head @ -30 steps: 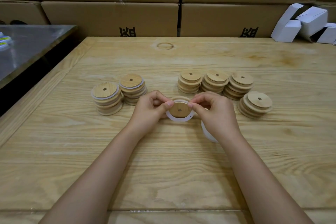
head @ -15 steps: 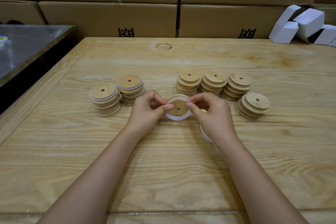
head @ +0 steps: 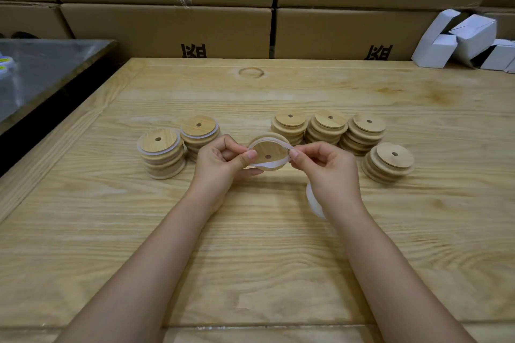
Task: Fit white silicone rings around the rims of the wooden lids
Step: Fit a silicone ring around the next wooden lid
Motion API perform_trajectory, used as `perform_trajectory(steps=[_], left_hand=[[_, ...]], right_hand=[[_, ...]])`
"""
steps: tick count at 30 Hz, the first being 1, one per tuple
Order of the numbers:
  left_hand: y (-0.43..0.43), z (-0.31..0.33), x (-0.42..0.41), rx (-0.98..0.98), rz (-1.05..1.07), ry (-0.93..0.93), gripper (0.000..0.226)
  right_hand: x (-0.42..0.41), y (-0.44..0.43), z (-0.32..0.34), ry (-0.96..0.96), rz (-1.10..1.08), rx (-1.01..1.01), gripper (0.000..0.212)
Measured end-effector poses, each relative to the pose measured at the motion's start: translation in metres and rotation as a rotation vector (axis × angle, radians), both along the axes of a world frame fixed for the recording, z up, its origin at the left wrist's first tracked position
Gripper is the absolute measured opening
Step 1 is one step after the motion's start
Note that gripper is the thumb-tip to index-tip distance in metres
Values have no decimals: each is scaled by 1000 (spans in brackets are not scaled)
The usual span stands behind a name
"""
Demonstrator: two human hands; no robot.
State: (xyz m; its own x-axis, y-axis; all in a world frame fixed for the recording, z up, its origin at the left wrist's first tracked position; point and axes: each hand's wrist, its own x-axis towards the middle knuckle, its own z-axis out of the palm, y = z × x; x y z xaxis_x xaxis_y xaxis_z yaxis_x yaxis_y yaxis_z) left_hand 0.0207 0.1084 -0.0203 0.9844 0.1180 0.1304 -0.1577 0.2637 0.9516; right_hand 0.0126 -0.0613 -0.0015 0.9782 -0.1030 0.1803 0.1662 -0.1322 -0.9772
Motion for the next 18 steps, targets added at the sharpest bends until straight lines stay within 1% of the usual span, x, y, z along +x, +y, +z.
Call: perform_trajectory(steps=[5, 10, 14, 16, 18], left_hand=[[3, 0, 0, -95, -24, 28, 17], [2, 0, -1, -159, -64, 56, 15], [1, 1, 0, -149, -96, 46, 14], [2, 1, 0, -127, -130, 33, 20], [4, 0, 1, -104, -171, 25, 32]], right_hand=[[-2, 1, 3, 1, 66, 35, 9], [-4, 2, 4, -112, 112, -123, 18], [-4, 0, 3, -128, 109, -106, 18], [-5, 2, 1, -145, 81, -111, 20], [-6, 4, 1, -170, 55, -140, 21]])
